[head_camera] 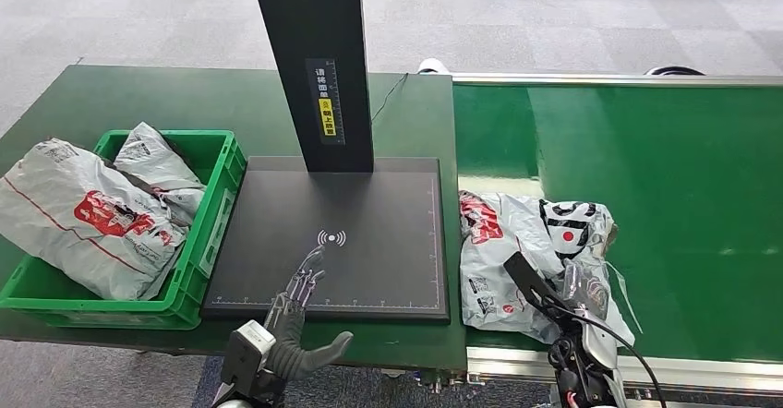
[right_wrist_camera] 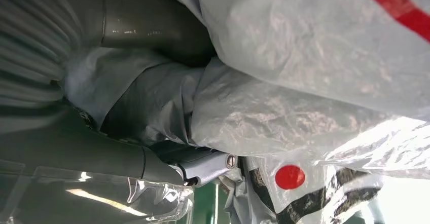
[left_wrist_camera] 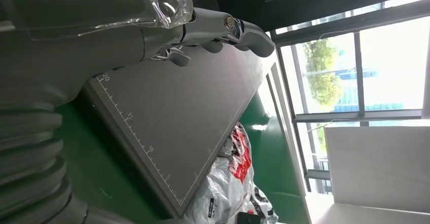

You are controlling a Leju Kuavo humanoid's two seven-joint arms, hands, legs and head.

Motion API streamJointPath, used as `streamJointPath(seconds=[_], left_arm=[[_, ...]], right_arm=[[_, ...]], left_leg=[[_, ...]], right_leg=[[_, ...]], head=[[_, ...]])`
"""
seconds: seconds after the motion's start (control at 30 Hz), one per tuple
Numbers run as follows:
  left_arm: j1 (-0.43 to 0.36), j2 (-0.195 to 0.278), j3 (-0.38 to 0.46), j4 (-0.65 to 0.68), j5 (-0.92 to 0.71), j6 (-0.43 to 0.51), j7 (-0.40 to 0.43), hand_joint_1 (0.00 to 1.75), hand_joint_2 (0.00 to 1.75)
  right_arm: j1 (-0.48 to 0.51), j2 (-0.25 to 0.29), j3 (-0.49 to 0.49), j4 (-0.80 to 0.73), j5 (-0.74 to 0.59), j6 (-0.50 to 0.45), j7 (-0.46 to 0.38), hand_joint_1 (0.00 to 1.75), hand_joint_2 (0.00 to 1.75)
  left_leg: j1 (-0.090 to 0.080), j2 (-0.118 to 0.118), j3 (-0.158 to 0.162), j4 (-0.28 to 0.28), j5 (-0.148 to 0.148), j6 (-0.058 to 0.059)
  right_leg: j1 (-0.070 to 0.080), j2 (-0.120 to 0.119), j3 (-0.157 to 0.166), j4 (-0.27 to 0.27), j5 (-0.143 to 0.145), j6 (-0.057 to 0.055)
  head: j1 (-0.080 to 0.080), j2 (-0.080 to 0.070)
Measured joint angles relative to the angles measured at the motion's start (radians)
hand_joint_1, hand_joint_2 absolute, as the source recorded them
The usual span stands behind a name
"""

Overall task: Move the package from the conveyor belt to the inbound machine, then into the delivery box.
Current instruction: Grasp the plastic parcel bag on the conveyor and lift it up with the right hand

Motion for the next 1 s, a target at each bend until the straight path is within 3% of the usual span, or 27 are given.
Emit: streamJointPath(seconds=[0.2, 0.33, 0.4, 0.53, 0.8, 1.0], left_arm=[[0.005, 0.001, 0.003, 0.0, 0.0, 0.004, -0.005, 0.0, 1.75], [0.015, 0.0, 0.003, 0.0, -0.005, 0.022, -0.018, 0.0, 1.75], [0.017, 0.0, 0.003, 0.0, -0.006, 0.032, -0.021, 0.0, 1.75], [0.018, 0.0, 0.002, 0.003, -0.006, 0.043, -0.022, 0.0, 1.75], [0.017, 0.0, 0.002, 0.003, -0.006, 0.044, -0.023, 0.0, 1.75], [0.016, 0.0, 0.001, 0.009, -0.004, 0.056, -0.023, 0.0, 1.75]], right_arm=[[0.037, 0.02, 0.005, -0.064, -0.197, -0.115, -0.205, 1.75, 1.75], [0.101, 0.058, 0.001, -0.229, -0.579, -0.248, -0.491, 1.75, 1.75], [0.132, 0.078, 0.0, -0.332, -0.736, -0.268, -0.573, 1.75, 1.75], [0.184, 0.107, -0.003, -0.507, -0.871, -0.274, -0.624, 1.75, 1.75], [0.227, 0.129, -0.003, -0.65, -0.903, -0.281, -0.631, 1.75, 1.75], [0.284, 0.127, 0.049, -0.818, -1.067, -0.384, -0.631, 1.75, 1.75]], left_leg=[[0.0, 0.0, -0.006, 0.0, 0.0, 0.0], [0.0, -0.002, -0.012, 0.0, 0.0, 0.0], [0.0, -0.002, -0.013, 0.0, 0.0, 0.0], [0.0, -0.002, -0.014, 0.0, 0.0, 0.0], [0.0, -0.002, -0.014, 0.0, 0.0, 0.0], [0.0, -0.003, -0.014, 0.0, 0.0, 0.0]], right_leg=[[0.0, 0.0, -0.006, 0.0, 0.0, 0.0], [0.0, -0.001, -0.011, 0.0, 0.0, 0.0], [0.0, -0.001, -0.012, 0.0, -0.001, 0.0], [0.0, -0.002, -0.013, 0.0, -0.002, 0.001], [0.0, -0.002, -0.013, 0.0, -0.002, 0.001], [0.0, -0.003, -0.013, 0.0, -0.002, 0.001]], head=[[0.0, 0.0], [0.0, 0.0], [0.0, 0.0], [0.0, 0.0], [0.0, 0.0], [0.0, 0.0]])
